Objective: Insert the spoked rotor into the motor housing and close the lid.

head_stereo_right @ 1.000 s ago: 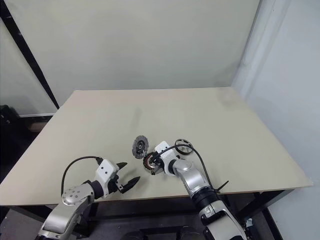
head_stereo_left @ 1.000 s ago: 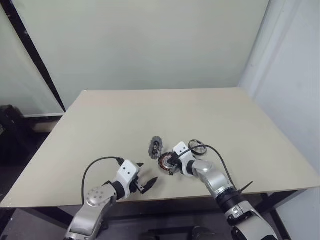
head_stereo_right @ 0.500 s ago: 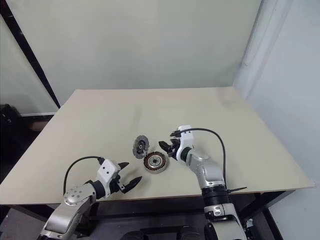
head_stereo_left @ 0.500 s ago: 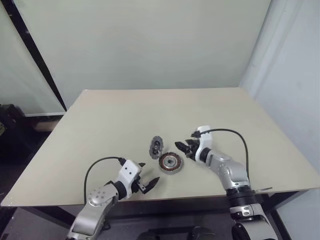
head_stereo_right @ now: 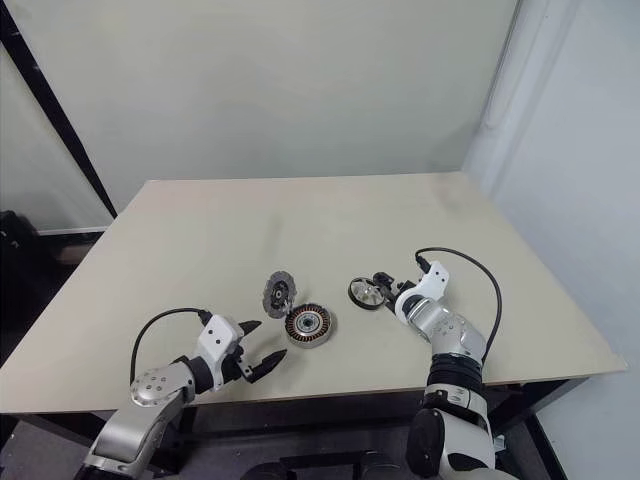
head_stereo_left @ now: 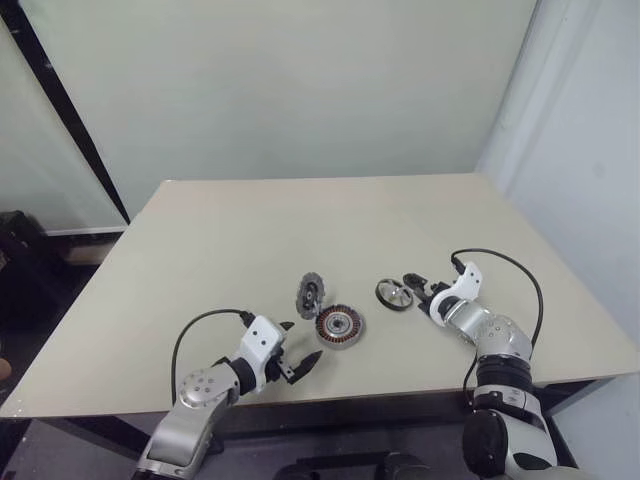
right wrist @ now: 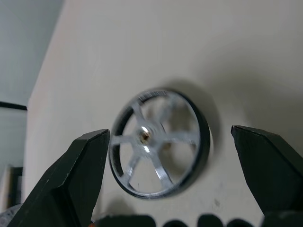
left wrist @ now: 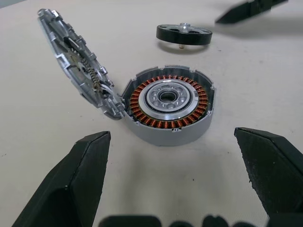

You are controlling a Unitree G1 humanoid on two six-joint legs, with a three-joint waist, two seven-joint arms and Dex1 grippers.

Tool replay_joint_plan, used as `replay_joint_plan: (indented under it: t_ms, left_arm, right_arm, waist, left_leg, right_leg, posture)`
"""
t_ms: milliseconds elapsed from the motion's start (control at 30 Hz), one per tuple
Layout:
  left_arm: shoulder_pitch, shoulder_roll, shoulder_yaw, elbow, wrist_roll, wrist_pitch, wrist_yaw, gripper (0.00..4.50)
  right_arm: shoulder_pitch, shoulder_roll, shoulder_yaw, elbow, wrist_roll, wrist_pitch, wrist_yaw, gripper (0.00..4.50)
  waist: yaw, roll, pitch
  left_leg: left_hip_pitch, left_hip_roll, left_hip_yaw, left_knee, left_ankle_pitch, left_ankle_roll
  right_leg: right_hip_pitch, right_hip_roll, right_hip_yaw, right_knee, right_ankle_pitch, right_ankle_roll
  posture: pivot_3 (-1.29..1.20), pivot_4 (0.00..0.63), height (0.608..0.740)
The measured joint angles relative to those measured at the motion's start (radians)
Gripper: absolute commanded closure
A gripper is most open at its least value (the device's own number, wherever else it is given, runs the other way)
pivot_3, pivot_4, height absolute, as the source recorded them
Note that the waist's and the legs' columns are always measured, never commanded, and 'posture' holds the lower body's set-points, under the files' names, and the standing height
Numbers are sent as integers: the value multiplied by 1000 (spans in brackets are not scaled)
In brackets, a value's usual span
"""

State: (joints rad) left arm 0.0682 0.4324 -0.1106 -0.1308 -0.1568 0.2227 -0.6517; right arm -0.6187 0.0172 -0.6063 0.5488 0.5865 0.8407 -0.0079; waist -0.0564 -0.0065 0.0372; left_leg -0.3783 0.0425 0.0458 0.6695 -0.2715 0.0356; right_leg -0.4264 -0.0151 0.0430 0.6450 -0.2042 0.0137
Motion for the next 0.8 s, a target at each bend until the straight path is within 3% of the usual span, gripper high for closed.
replay_joint_plan:
  t_ms: [200,533,633,800]
  left_arm:
    - [0,1,0,0,0,0,-2,0]
    - [-1,3,0,0,0,0,-2,0]
    - [-1,3,0,0,1,0,-2,0]
    - [-1,3,0,0,1,0,-1,0]
  right_arm:
    - [-53,-6,-79,112,76,3,-41,14]
    - [-71,6,-85,163,122,-15,-42,14]
    - [-72,10,-82,175,122,-15,-46,898]
    - [-72,16,-78,185,122,-16,-60,2776]
  waist:
    - [0,0,0]
    - [-31,0,0]
    - [-39,0,0]
    - [-41,1,0]
  left_leg:
    - [0,0,-1,0,0,0]
    - [0,0,-3,-1,0,0]
    - [0,0,-3,-1,0,0]
    - [0,0,-3,-1,0,0]
  right_leg:
    - [1,0,0,-1,0,0]
    - [1,0,0,-1,0,0]
    - [1,0,0,-1,0,0]
    - [1,0,0,-1,0,0]
  posture:
    - [0,0,740]
    - [0,0,740]
    - [0,0,740]
    - [0,0,740]
